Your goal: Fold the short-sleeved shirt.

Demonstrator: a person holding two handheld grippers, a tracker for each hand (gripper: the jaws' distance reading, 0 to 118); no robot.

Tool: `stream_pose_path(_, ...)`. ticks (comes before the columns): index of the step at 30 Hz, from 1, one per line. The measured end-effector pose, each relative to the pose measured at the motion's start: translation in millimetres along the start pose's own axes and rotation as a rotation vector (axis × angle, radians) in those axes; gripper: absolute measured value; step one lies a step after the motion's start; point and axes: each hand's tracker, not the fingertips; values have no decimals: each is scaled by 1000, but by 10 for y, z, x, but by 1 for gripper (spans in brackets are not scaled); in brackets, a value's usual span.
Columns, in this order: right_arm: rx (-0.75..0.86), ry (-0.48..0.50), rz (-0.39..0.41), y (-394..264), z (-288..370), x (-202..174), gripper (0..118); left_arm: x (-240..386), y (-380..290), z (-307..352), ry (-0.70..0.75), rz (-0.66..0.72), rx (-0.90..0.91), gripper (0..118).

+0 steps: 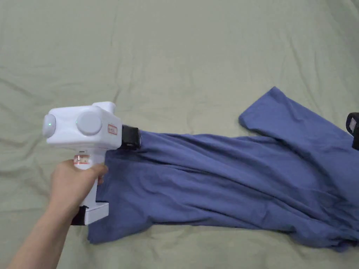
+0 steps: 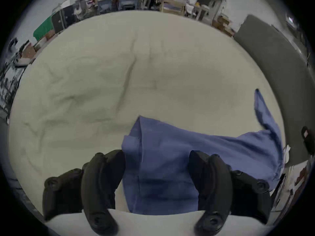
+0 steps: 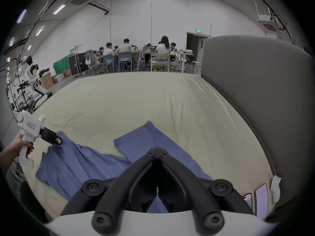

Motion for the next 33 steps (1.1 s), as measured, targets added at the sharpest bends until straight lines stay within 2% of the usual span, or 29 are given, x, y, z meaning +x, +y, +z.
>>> stream_pose_path(1, -12, -6, 9, -24, -28, 0, 3, 7, -12, -67, 15, -16, -20, 84)
stream_pose_path(2, -23, -9, 19, -50, -55, 1, 3, 34, -83, 22, 27, -29, 53, 77)
stream_pose_path(4, -41, -15, 35, -92, -122, -9, 3, 62, -141, 137, 4, -66, 152, 1)
stream_pose_path(5, -48, -17, 37, -116, -155, -11, 3, 12, -186, 133, -81, -30, 141, 1)
stream_pose_path(6, -59, -12, 33, -141, -196, -8, 3, 18, -240, 161, -74, 14, 140, 1)
stream_pose_path(10, -106, 10, 8, -226, -343, -3, 3, 38, -334, 164, -42, -31, 138, 1)
stream_pose_path(13, -125, 15, 12, -194, -387, 30, 3, -25, -352, 288, -111, 46, 168, 1)
stream_pose_path(14, -128, 15, 7, -144, -399, 64, 6, -38, -357, 355, -125, 63, 190, 1)
stream_pose_path(15, -135, 0, -12, -69, -430, 114, 38, -54, -367, 432, -133, 75, 208, 1)
stream_pose_path(16, -151, -7, -40, 15, -482, 190, 81, -68, -374, 492, -141, 81, 216, 1)
stream_pose_path(19, -409, 112, -165, 249, -961, 485, 118, -44, -355, 605, -152, 93, 235, 1)
stream_pose_path(20, -398, 123, -185, 279, -1131, 548, 118, -36, -358, 633, -154, 93, 244, 1)
stream_pose_path(21, -454, 125, -194, 254, -1330, 593, 118, 41, -344, 657, -151, 88, 250, 1)
stream_pose_path(22, -514, 85, -183, 234, -1514, 609, 118, 59, -339, 662, -149, 88, 252, 1)
stream_pose_path(25, -591, -10, -42, 168, -1940, 508, 118, 44, -306, 601, -142, 82, 245, 1)
stream_pose_path(26, -602, -28, 12, 154, -2025, 458, 113, 36, -289, 578, -137, 79, 242, 1)
stream_pose_path(27, -602, -22, 58, 152, -2061, 403, 95, 30, -278, 561, -135, 80, 238, 1)
stream_pose_path(28, -608, -8, 80, 141, -2066, 321, 82, 22, -275, 551, -135, 81, 238, 1)
stream_pose_path(29, -591, 38, 49, 166, -2018, 290, 72, 25, -266, 536, -136, 83, 237, 1)
stream_pose_path(31, -548, 67, 60, 220, -1950, 209, 13, 22, -265, 528, -139, 89, 241, 1)
stream_pose_path(32, -518, 29, 93, 221, -1889, 145, 5, 16, -264, 526, -142, 93, 244, 1)
stream_pose_path(33, -495, -24, 145, 219, -1865, 87, 5, -6, -263, 507, -145, 99, 247, 1)
